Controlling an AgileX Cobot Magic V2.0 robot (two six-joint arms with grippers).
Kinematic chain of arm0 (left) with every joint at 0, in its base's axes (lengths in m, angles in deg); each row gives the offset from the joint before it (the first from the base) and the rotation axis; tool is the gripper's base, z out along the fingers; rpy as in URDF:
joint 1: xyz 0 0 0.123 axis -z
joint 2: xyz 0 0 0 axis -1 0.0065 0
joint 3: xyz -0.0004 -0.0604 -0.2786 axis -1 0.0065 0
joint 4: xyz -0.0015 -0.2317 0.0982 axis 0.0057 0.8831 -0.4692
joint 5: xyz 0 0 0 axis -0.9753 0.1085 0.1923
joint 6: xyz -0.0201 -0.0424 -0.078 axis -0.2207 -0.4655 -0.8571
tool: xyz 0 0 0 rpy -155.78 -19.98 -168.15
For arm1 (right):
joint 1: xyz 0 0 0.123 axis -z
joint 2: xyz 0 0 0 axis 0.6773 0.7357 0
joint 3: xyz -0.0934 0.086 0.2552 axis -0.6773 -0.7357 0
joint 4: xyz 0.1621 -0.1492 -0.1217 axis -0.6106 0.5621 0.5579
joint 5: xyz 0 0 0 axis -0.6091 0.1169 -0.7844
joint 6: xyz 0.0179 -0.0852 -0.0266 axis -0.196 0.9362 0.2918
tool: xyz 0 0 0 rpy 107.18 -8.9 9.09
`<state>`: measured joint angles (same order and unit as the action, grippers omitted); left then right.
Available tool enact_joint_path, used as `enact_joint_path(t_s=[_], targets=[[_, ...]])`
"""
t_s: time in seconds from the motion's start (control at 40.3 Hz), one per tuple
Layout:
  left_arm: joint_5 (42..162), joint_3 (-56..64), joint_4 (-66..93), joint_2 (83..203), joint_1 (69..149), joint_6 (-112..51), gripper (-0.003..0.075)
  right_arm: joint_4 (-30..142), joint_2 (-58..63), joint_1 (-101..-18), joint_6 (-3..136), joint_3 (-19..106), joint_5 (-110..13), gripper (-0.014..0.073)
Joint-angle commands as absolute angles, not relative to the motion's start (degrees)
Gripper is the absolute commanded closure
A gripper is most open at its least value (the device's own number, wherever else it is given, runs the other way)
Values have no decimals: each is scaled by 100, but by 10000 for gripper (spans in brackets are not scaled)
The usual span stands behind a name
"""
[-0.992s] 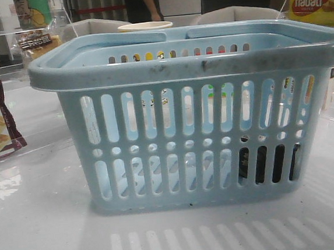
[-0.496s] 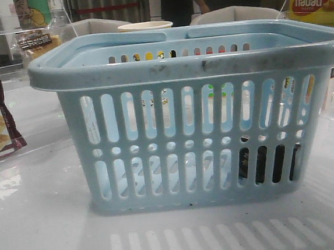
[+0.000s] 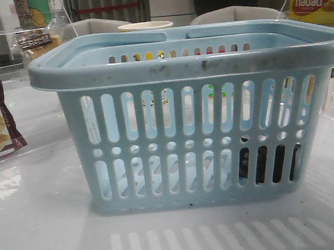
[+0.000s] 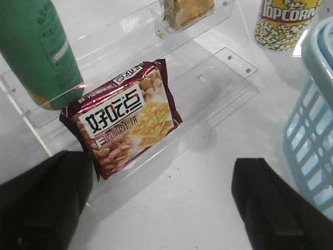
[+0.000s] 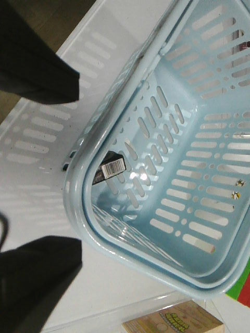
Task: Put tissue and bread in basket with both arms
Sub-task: 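Reach the left gripper to the wrapped bread bun on the upper shelf and grasp it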
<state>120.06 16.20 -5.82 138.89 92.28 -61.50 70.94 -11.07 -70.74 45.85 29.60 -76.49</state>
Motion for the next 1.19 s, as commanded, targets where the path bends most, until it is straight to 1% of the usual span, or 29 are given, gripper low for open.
enact_joint_path(t_s=[0.0,0.248,0.521,0.893,1.166], targets=[[11340,1184,-537,14296,9260,-6144,118,7172,-1147,-7084,4617,3114,-7260,-28],[10993,441,-537,15538,9260,-6144,118,7172,-1147,-7084,4617,3114,-7260,-28],[10925,-648,-352,16926,9260,-6144,118,7172,-1147,-7084,4617,3114,-7260,-28],[10839,-2319,-212,18421,9440,-6144,118,7172,-1147,-7084,4617,3114,-7260,-28],[10613,-3270,-197,19427,9520,-6144,118,7172,-1147,-7084,4617,3114,-7260,-28]])
